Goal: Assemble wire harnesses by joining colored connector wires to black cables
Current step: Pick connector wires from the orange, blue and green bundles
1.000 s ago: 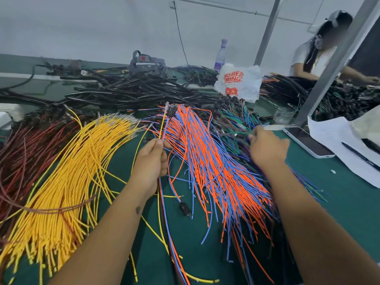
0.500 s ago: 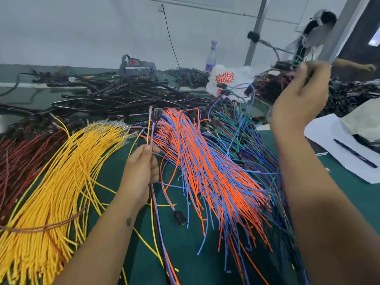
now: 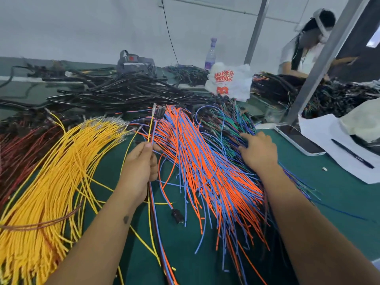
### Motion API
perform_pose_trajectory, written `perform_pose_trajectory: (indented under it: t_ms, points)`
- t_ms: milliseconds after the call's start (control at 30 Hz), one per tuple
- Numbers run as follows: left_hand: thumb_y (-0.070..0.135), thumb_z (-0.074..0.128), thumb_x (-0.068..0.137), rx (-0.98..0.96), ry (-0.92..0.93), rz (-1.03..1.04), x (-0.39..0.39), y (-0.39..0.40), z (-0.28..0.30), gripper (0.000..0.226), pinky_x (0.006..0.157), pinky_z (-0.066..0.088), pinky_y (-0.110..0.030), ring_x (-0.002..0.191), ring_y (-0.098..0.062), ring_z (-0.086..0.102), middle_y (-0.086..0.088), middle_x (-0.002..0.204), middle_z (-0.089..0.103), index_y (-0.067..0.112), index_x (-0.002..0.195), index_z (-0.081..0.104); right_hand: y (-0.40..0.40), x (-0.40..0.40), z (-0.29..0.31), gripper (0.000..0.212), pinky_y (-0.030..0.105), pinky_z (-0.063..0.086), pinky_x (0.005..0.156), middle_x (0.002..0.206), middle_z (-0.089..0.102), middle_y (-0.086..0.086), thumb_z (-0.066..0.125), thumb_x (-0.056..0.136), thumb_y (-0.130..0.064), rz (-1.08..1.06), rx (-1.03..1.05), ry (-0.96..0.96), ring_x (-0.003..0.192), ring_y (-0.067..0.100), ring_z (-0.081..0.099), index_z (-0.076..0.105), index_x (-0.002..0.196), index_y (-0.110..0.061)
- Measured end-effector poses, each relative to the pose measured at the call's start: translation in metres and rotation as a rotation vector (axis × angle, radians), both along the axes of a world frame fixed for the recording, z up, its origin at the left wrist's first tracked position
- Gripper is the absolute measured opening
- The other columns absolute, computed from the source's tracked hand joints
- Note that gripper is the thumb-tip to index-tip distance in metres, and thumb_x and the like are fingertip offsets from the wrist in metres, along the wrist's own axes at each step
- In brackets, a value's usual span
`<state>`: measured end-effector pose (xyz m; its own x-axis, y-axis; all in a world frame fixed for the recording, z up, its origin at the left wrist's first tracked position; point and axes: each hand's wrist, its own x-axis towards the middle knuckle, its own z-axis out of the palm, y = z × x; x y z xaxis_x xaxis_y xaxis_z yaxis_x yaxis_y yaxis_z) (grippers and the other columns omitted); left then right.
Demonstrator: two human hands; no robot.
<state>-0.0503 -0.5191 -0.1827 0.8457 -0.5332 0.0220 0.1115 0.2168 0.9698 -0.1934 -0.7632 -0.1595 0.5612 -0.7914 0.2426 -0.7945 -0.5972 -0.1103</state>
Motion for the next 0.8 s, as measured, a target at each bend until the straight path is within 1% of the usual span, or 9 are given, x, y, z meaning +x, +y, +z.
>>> perform_pose_trajectory:
  t_ms: [67, 133, 267, 367, 433, 500, 567, 700, 800]
  points:
    - [0.025, 0.033, 0.105, 0.008, 0.003, 0.002, 0.000, -0.001, 0.001, 0.033, 0.038, 0.016, -0.017, 0.041, -0.008, 0.016, 0.007, 0.050, 0.024, 0.013, 0.082, 0.054, -0.004, -0.002, 0.001, 0.033, 0.042, 0.044, 0.090, 0.121, 0.057, 0.019, 0.054, 0.097, -0.034, -0.015, -0.002, -0.095, 0.114, 0.038, 0.051, 0.060, 0.126, -0.019]
    - [0.024, 0.033, 0.106, 0.012, 0.012, 0.009, -0.001, -0.001, 0.002, 0.034, 0.039, 0.015, -0.016, 0.040, -0.007, 0.016, 0.008, 0.048, 0.024, 0.013, 0.082, 0.054, -0.008, -0.003, 0.004, 0.025, 0.040, 0.045, 0.081, 0.109, 0.063, 0.021, 0.052, 0.098, -0.032, -0.036, 0.028, -0.254, 0.102, 0.039, 0.057, 0.062, 0.106, -0.010]
    - [0.024, 0.032, 0.106, 0.017, 0.027, 0.010, -0.001, -0.001, 0.003, 0.034, 0.039, 0.014, -0.017, 0.040, -0.007, 0.015, 0.009, 0.047, 0.025, 0.013, 0.082, 0.055, -0.015, -0.010, 0.025, 0.022, 0.041, 0.041, 0.074, 0.102, 0.064, 0.022, 0.042, 0.101, -0.024, -0.205, 0.056, -0.787, 0.095, 0.040, 0.058, 0.051, 0.108, -0.005]
    - [0.024, 0.033, 0.106, 0.022, 0.030, 0.010, 0.000, -0.001, 0.002, 0.034, 0.038, 0.014, -0.016, 0.040, -0.007, 0.015, 0.008, 0.047, 0.025, 0.013, 0.081, 0.055, -0.016, -0.016, 0.045, 0.015, 0.032, 0.037, 0.065, 0.080, 0.057, 0.000, 0.037, 0.102, -0.023, -0.199, -0.002, -1.264, 0.072, 0.023, 0.053, 0.045, 0.104, -0.011]
    - [0.024, 0.033, 0.106, 0.024, 0.030, 0.010, 0.000, -0.001, 0.001, 0.034, 0.038, 0.015, -0.017, 0.040, -0.008, 0.015, 0.008, 0.048, 0.025, 0.014, 0.082, 0.055, -0.014, -0.018, 0.052, 0.009, 0.027, 0.037, 0.058, 0.069, 0.048, -0.008, 0.037, 0.102, -0.021, -0.050, 0.008, -1.428, 0.057, 0.009, 0.048, 0.039, 0.094, -0.020]
    - [0.024, 0.033, 0.106, 0.023, 0.027, 0.009, 0.001, -0.001, 0.000, 0.035, 0.037, 0.016, -0.017, 0.040, -0.008, 0.016, 0.008, 0.048, 0.025, 0.014, 0.082, 0.056, -0.014, -0.016, 0.052, 0.013, 0.026, 0.039, 0.056, 0.065, 0.051, -0.006, 0.040, 0.102, -0.019, 0.060, 0.147, -1.324, 0.051, 0.006, 0.048, 0.041, 0.090, -0.023]
    - [0.025, 0.033, 0.105, 0.021, 0.023, 0.010, 0.002, 0.000, -0.001, 0.035, 0.037, 0.016, -0.017, 0.040, -0.007, 0.017, 0.008, 0.048, 0.026, 0.014, 0.082, 0.056, -0.015, -0.013, 0.049, 0.009, 0.032, 0.040, 0.061, 0.071, 0.059, 0.003, 0.046, 0.100, -0.019, 0.100, 0.307, -1.010, 0.055, 0.013, 0.050, 0.052, 0.096, -0.015]
    - [0.025, 0.034, 0.105, 0.014, 0.028, 0.009, 0.002, 0.000, -0.001, 0.034, 0.037, 0.016, -0.016, 0.039, -0.007, 0.017, 0.008, 0.048, 0.026, 0.014, 0.083, 0.057, -0.019, -0.012, 0.043, 0.005, 0.032, 0.043, 0.077, 0.087, 0.062, 0.009, 0.064, 0.089, -0.017, 0.166, 0.441, -0.389, 0.079, 0.024, 0.056, 0.065, 0.086, -0.020]
    - [0.025, 0.034, 0.105, 0.013, 0.025, 0.008, 0.001, -0.001, 0.000, 0.034, 0.038, 0.016, -0.016, 0.039, -0.007, 0.017, 0.007, 0.048, 0.026, 0.014, 0.083, 0.057, -0.014, -0.012, 0.044, 0.013, 0.032, 0.046, 0.088, 0.107, 0.061, 0.009, 0.072, 0.086, -0.023, 0.186, 0.524, -0.135, 0.096, 0.025, 0.059, 0.069, 0.097, -0.028]
